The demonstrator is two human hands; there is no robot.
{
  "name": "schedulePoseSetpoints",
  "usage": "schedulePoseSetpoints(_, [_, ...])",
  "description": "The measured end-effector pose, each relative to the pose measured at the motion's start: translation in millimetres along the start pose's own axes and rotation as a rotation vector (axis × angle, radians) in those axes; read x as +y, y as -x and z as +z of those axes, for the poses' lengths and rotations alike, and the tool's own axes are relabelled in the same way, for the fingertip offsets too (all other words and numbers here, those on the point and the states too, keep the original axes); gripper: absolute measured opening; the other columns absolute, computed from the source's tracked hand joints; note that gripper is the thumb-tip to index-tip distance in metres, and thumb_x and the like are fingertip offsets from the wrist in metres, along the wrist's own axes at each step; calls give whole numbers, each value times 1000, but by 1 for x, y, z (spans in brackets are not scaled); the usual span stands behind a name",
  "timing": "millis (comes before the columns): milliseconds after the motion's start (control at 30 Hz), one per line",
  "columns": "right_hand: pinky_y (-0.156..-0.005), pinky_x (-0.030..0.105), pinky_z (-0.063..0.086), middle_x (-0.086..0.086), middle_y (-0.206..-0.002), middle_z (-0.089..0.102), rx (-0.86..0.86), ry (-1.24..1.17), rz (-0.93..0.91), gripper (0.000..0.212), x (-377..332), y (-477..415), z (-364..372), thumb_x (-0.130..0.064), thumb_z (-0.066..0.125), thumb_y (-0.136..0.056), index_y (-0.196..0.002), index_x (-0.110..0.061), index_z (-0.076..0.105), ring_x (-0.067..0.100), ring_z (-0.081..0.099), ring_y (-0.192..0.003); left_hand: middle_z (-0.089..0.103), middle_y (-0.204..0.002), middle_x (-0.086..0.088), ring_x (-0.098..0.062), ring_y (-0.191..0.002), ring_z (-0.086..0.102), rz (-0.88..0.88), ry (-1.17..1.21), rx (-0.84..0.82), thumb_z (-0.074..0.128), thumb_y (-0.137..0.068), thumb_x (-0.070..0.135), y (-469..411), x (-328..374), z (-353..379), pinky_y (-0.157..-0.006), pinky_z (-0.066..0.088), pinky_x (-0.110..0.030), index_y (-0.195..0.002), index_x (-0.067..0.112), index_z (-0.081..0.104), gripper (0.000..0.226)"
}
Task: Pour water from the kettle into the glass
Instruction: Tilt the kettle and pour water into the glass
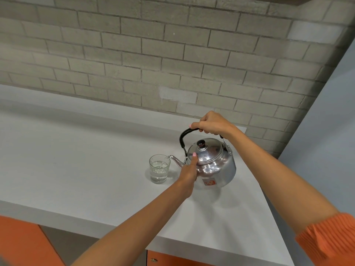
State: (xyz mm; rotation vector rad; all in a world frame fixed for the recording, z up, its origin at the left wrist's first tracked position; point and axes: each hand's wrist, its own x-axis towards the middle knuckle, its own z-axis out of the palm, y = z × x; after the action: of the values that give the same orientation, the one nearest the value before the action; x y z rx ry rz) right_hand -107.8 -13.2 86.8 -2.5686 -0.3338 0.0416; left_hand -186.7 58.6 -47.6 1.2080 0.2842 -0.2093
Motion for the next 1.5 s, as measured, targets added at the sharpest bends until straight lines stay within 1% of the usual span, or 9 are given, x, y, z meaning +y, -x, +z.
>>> schedulePoseSetpoints(167, [-43, 21, 29, -3, -54, 49, -3, 14, 5, 39, -2, 1, 0, -47, 69, -78, -58, -15, 60, 10, 39, -45, 64, -130, -11, -24, -122, 58, 4, -10, 1, 40, -95, 52, 0, 0, -1, -113, 39, -37, -132, 8, 55, 60])
schedulePoseSetpoints(333, [-44, 21, 29, -3, -54, 48, -6, 5, -6, 39, -3, 0, -1, -46, 69, -79, -58, -14, 60, 10, 39, -45, 62, -133, -10, -23, -125, 56, 0, -4, -5, 39, -95, 51, 0, 1, -2, -112, 37, -34, -133, 8, 54, 59])
schedulePoseSetpoints(433, [-44, 21, 29, -3, -53, 48, -8, 4, -9, 39, -3, 0, -1, -46, 69, -79, -58, -14, 61, 10, 38, -45, 62, -132, -11, -24, -125, 56, 2, -3, -1, 40, -95, 51, -1, 2, -3, -114, 37, -36, -132, 8, 55, 59])
schedulePoseSetpoints(633, [-44, 21, 29, -2, -55, 48, -13, 6, -12, 39, -5, 0, -1, -47, 69, -79, -59, -14, 61, 10, 38, -45, 65, -124, -10, -24, -122, 58, 5, -10, 1, 39, -95, 52, -2, 2, -4, -113, 38, -37, -130, 8, 56, 58])
schedulePoseSetpoints(767, [-44, 21, 29, -2, -55, 48, -17, 10, -11, 39, -5, 0, -1, -46, 68, -79, -59, -14, 60, 10, 38, -46, 63, -131, -11, -24, -123, 57, 6, 9, -11, 39, -96, 50, -1, 2, -4, -113, 38, -37, -132, 8, 55, 57])
schedulePoseSetpoints(867, [-44, 21, 29, -2, -54, 48, -17, 12, -11, 39, -5, 0, -1, -46, 68, -80, -59, -14, 61, 10, 38, -45, 62, -132, -12, -25, -124, 57, 4, 3, -13, 39, -96, 50, -2, 2, -3, -114, 37, -39, -132, 8, 55, 58])
schedulePoseSetpoints(1133, [-42, 21, 30, -3, -52, 48, -1, 20, -7, 39, -2, -2, 1, -47, 69, -78, -57, -15, 60, 10, 38, -43, 60, -135, -11, -25, -126, 55, 1, 1, -17, 38, -96, 50, 0, 2, -3, -115, 36, -40, -135, 9, 53, 58])
schedulePoseSetpoints(1400, [-44, 21, 30, -3, -53, 49, -1, 16, -5, 39, -2, -3, 4, -46, 69, -78, -58, -15, 61, 9, 40, -45, 64, -129, -11, -25, -122, 57, -8, -20, -2, 39, -95, 52, 0, 0, -3, -112, 39, -38, -131, 10, 55, 59])
schedulePoseSetpoints(1500, [-44, 20, 29, -3, -53, 49, 0, 5, -1, 38, 0, -3, 5, -46, 69, -78, -58, -15, 61, 9, 41, -46, 64, -129, -11, -25, -122, 58, -6, -22, 6, 39, -95, 52, 0, 0, -4, -113, 38, -40, -132, 9, 55, 59])
